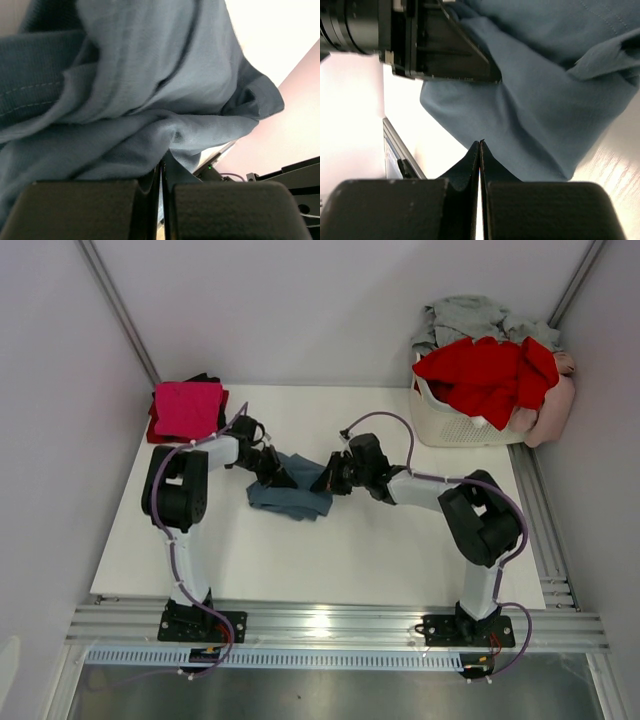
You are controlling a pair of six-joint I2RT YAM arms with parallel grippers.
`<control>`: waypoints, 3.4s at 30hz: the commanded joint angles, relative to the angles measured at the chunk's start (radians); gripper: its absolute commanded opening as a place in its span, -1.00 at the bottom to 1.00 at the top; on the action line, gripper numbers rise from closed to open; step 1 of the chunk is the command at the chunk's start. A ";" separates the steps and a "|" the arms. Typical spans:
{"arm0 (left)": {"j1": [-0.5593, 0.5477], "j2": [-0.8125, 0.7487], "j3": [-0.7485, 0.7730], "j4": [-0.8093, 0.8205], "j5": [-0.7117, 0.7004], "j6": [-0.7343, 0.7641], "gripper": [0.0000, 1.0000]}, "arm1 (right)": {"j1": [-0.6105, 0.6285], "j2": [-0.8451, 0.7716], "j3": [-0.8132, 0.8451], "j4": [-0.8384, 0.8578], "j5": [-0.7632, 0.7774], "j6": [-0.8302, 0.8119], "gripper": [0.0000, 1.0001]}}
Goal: Fold and stack the t-shirts
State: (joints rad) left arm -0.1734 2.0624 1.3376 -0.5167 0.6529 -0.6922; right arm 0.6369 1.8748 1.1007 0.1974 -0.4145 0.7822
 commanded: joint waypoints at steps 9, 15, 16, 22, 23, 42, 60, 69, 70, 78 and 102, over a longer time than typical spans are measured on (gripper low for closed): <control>-0.018 -0.176 -0.326 0.106 -0.116 -0.098 -0.99 | 0.001 0.026 0.100 -0.021 0.011 0.026 -1.00; -0.119 -0.202 -0.448 0.162 -0.096 -0.156 -0.99 | 0.001 0.024 0.102 -0.007 -0.009 0.052 -1.00; -0.164 -0.208 -0.489 0.185 -0.099 -0.165 -0.99 | 0.001 0.020 0.099 -0.010 -0.009 0.051 -1.00; -0.311 -0.248 -0.561 0.250 -0.104 -0.253 -0.99 | 0.003 -0.025 0.070 -0.019 0.003 0.042 -1.00; -0.322 -0.251 -0.557 0.253 -0.105 -0.253 -0.99 | 0.003 -0.032 0.065 -0.018 0.005 0.043 -1.00; -0.278 -0.688 -0.328 0.100 -0.283 0.019 -0.35 | 0.023 -0.134 0.013 -0.075 0.017 -0.098 -0.87; -0.103 -0.498 -0.354 -0.144 -0.366 0.170 0.89 | 0.023 -0.492 -0.177 -0.277 0.037 -0.216 0.07; -0.103 -0.404 -0.342 -0.157 -0.366 0.206 0.93 | 0.033 -0.730 -0.303 -0.418 0.063 -0.173 0.29; -0.101 -0.400 -0.350 -0.151 -0.361 0.207 0.93 | 0.035 -0.764 -0.312 -0.456 0.087 -0.170 0.29; -0.104 -0.315 -0.342 -0.097 -0.233 0.214 0.76 | 0.044 -0.841 -0.409 -0.512 0.098 -0.083 0.31; -0.363 -0.553 -0.633 -0.011 -0.203 0.071 0.63 | 0.078 -0.491 -0.357 -0.520 0.141 0.000 0.31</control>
State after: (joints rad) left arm -0.5121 1.5433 0.7666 -0.5285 0.4717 -0.5976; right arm 0.6987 1.3582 0.7109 -0.3382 -0.2840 0.7708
